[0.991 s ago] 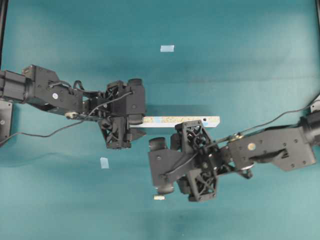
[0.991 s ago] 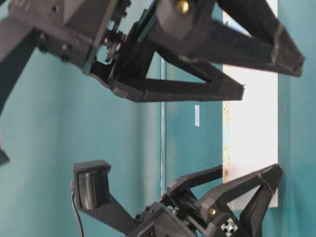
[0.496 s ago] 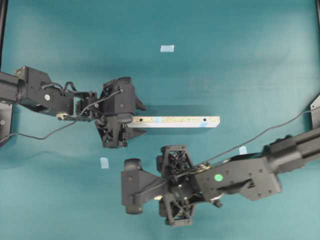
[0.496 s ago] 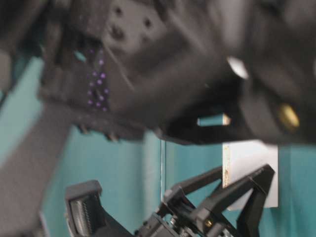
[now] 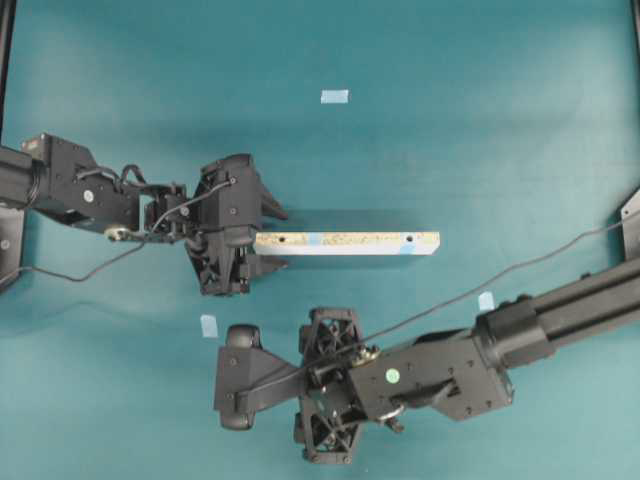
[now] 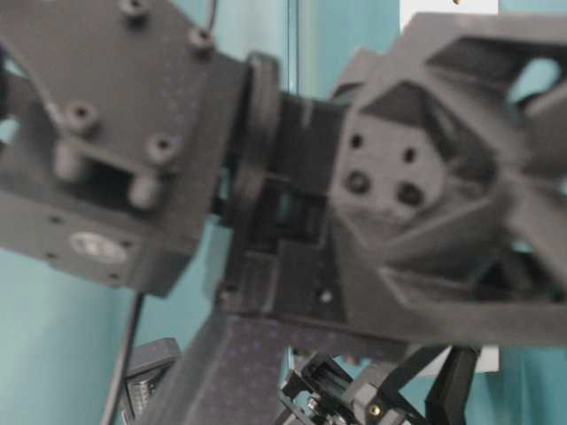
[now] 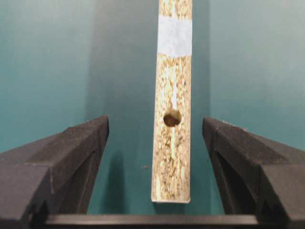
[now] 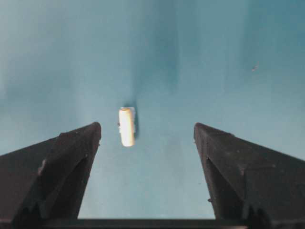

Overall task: Move the wooden board into place and insert the rod into its hole.
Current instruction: 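Move the right gripper down over the cream wooden peg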

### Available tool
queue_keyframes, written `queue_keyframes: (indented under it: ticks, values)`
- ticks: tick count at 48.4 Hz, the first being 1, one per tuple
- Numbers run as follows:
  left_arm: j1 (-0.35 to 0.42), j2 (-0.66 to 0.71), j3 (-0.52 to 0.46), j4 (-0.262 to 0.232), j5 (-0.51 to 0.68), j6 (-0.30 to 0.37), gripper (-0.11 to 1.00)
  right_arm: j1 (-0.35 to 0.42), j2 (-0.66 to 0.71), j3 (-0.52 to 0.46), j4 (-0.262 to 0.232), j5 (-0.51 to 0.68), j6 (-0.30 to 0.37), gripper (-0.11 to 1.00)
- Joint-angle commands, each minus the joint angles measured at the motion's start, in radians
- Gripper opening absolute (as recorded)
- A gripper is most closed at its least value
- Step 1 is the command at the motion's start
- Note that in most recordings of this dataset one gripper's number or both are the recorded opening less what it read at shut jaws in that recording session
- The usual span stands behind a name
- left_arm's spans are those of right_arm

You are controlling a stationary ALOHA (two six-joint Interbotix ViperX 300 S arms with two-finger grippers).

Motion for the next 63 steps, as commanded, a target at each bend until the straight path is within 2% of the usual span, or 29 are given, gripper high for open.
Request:
queue_keyframes:
  ticks: [1,27,33,42,57,63]
  values:
    - [-0.003,-0.028,-0.006,0.000,-0.018,0.005,0.77,0.009,-0.021,-0.028,0.005,-0.002,-0.002,0.85]
    - [-0.023,-0.028,-0.002,0.000,-0.020,0.003,0.77,0.009,0.018,-0.029,0.009,-0.066,0.011,0.84]
    - [-0.029,-0.029,-0.002,0.000,-0.020,0.003,0.77,0.009,0.020,-0.029,0.009,-0.069,0.020,0.80]
    - [-0.029,-0.029,-0.002,0.000,-0.020,0.003,0.77,0.009,0.025,-0.028,0.009,-0.069,0.021,0.68]
    - [-0.031,-0.028,-0.002,0.000,-0.020,0.003,0.77,0.015,0.029,-0.028,0.009,-0.066,0.021,0.67]
    - [-0.029,-0.028,0.000,0.000,-0.020,0.003,0.77,0.018,0.035,-0.028,0.009,-0.067,0.021,0.62]
